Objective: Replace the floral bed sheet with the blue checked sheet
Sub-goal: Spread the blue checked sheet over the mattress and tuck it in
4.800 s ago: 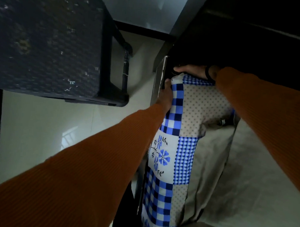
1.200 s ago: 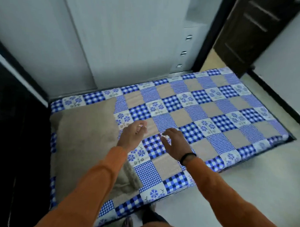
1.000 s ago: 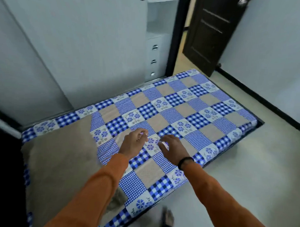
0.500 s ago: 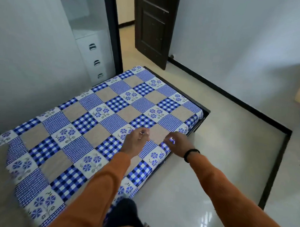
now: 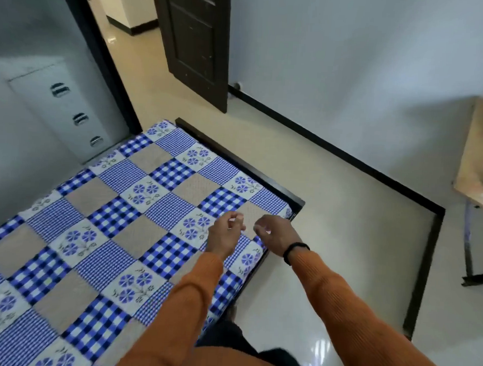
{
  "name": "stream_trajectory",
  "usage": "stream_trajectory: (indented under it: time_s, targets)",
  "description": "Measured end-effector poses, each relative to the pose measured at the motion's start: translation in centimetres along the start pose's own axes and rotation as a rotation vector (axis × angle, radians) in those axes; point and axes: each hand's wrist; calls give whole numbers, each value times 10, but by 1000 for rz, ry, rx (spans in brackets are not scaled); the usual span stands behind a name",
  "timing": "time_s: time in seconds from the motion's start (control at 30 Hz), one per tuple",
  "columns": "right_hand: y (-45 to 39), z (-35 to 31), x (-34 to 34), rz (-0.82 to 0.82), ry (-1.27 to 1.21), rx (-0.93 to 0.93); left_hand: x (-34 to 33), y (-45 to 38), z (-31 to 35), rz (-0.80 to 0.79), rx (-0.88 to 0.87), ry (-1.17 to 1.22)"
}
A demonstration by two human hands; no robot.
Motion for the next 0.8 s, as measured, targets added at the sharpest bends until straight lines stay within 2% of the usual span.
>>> stream_trajectory:
  time_s: [0.17, 0.33, 0.43, 0.63, 0.8]
  targets:
    - [-63, 50, 48, 34, -192, -115, -71, -67, 56, 57, 90, 107]
    - [-141, 122, 102, -2, -259, -98, -129, -149, 106, 171, 151, 128]
    - [-190, 162, 142, -34, -249, -87, -162, -196, 133, 285, 193, 220]
    - [-286, 211, 223, -155, -178, 1, -209, -261, 193, 360, 240, 362]
    - [-392, 197, 247, -270, -129, 187, -216, -334, 230, 499, 280, 527]
Point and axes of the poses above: each hand's wrist, its own y-axis away from the middle knuckle, its own x-axis out of the back of the hand, z = x × y, and after that the axes turned 7 degrees about x, right-handed
